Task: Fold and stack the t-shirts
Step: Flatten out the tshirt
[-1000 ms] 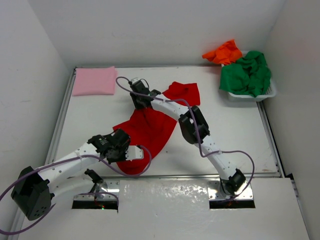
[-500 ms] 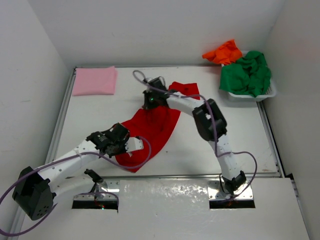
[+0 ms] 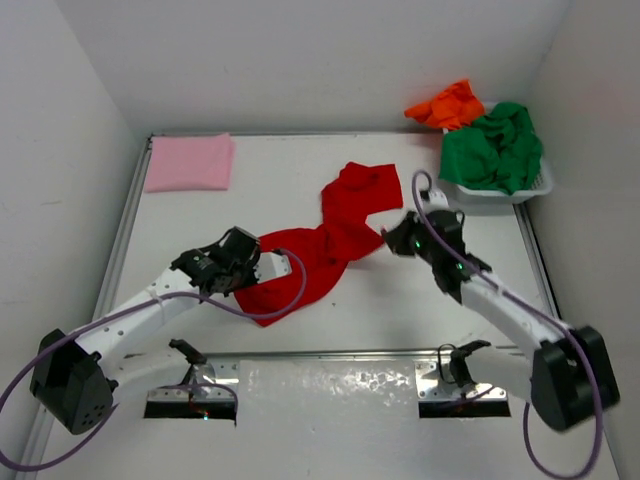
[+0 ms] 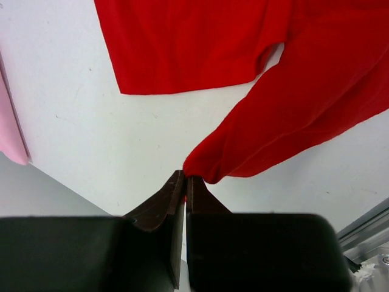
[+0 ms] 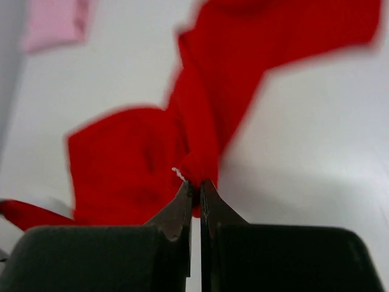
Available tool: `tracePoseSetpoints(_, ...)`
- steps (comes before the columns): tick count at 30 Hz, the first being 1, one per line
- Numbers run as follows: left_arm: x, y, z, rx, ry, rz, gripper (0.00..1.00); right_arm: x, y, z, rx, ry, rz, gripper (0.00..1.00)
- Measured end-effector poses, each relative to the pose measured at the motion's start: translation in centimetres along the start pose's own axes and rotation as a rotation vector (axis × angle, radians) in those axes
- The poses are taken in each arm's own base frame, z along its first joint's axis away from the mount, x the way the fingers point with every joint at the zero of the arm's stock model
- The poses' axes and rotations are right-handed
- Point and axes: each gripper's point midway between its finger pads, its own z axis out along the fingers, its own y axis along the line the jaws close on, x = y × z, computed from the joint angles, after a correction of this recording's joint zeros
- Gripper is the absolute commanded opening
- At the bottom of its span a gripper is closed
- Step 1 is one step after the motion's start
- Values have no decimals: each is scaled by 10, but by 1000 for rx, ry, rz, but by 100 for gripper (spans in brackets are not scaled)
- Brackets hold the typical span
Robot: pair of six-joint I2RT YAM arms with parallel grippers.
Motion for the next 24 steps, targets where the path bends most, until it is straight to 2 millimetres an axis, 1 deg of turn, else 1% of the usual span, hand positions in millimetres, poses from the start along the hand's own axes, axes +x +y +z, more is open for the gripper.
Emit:
tracePoseSetpoints(2, 0, -1, 1, 4, -1, 4, 0, 45, -33, -29, 108, 51, 35, 0)
tracePoseSetpoints(4, -1, -1, 1, 10, -1, 8, 0, 80, -64, -63, 223, 71, 74, 0)
tracePoseSetpoints(6, -3, -2, 3, 22, -5, 11, 0, 100, -89, -92, 328, 62, 109, 0)
tracePoseSetpoints(7, -4, -3, 3, 25, -6, 12, 0, 106, -97, -104, 368, 48, 131, 8)
tracePoseSetpoints(8, -5, -3, 3, 31, -8, 14, 0, 111, -104, -114, 399, 28, 154, 48)
tracePoseSetpoints(9, -7, -4, 3, 34, -11, 18, 0, 117, -110, -121, 428, 25, 169, 48)
tracePoseSetpoints(10, -8, -3, 3, 37, -13, 20, 0, 125, -114, -123, 433, 31, 179, 98)
tracePoseSetpoints(11, -10, -3, 3, 39, -14, 20, 0, 133, -118, -125, 446, 48, 192, 99)
tracePoseSetpoints(13, -13, -1, 3, 42, -16, 24, 0, 155, -128, -132, 502, 144, 186, 99)
tracePoseSetpoints(14, -14, 1, 3, 41, -16, 26, 0, 162, -131, -136, 530, 190, 174, 99)
tracePoseSetpoints(15, -16, 2, 4, 40, -16, 28, 0, 165, -134, -141, 565, 247, 149, 99)
tracePoseSetpoints(16, -16, 2, 4, 42, -16, 30, 0, 164, -133, -145, 586, 287, 132, 99)
tracePoseSetpoints(17, -16, 3, 4, 43, -14, 33, 0, 154, -130, -147, 602, 309, 107, 99)
tracePoseSetpoints(18, -17, 2, 5, 45, -13, 34, 0, 141, -126, -146, 614, 318, 81, 99)
tracePoseSetpoints(20, -17, 1, 6, 51, -10, 38, 0, 106, -112, -139, 607, 300, 39, 99)
tracePoseSetpoints(21, -18, 0, 6, 57, -9, 39, 0, 95, -107, -134, 601, 298, 25, 99)
tracePoseSetpoints(22, -18, 0, 7, 60, -7, 39, 0, 87, -102, -127, 588, 304, 12, 99)
tracePoseSetpoints(23, -20, 1, 6, 62, -9, 39, 0, 85, -100, -121, 575, 314, 3, 98)
tracePoseSetpoints(24, -21, 2, 6, 61, -13, 38, 0, 92, -98, -115, 545, 344, -4, 96)
